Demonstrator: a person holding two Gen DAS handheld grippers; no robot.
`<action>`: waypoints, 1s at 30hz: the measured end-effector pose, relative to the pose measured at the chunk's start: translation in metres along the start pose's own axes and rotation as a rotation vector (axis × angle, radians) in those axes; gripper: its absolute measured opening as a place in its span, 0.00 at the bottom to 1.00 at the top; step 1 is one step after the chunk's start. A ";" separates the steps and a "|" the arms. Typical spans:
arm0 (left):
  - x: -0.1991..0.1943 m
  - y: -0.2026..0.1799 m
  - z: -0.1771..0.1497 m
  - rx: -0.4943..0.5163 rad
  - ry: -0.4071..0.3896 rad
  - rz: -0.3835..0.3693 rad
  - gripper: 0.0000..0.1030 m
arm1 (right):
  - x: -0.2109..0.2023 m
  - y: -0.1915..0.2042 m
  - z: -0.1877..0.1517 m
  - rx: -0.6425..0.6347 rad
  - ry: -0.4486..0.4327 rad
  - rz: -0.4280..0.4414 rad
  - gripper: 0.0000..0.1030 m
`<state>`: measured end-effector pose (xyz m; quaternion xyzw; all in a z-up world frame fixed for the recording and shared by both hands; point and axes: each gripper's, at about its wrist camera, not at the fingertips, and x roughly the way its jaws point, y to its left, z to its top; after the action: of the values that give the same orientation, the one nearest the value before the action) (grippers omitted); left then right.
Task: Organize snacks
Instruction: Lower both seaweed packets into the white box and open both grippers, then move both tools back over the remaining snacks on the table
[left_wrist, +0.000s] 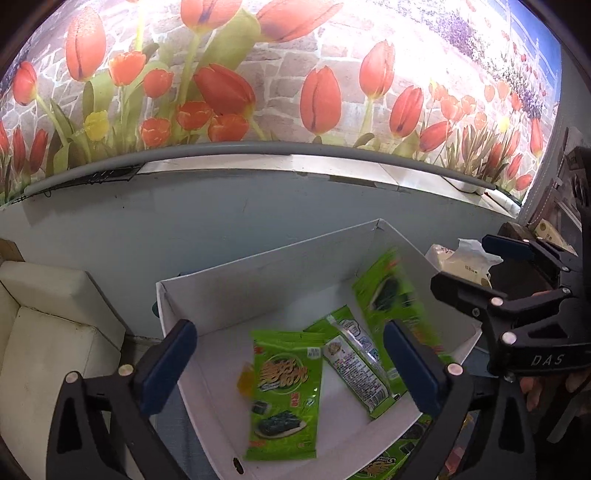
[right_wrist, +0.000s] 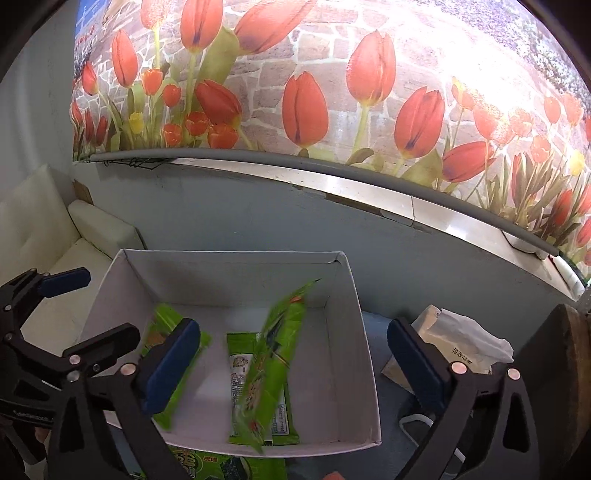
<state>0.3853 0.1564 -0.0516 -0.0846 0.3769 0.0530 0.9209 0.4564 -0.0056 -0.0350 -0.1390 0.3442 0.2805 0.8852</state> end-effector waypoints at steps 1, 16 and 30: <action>0.000 -0.001 -0.001 0.009 0.009 0.010 1.00 | -0.001 -0.003 0.000 0.010 -0.003 0.008 1.00; -0.026 -0.002 0.000 0.009 -0.027 0.026 1.00 | -0.016 -0.012 -0.008 0.090 -0.026 0.007 1.00; -0.110 -0.035 -0.076 0.083 -0.097 0.015 1.00 | -0.112 0.003 -0.111 0.110 -0.077 -0.046 1.00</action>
<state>0.2603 0.1034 -0.0235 -0.0407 0.3342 0.0483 0.9404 0.3284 -0.0970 -0.0385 -0.0871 0.3215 0.2458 0.9103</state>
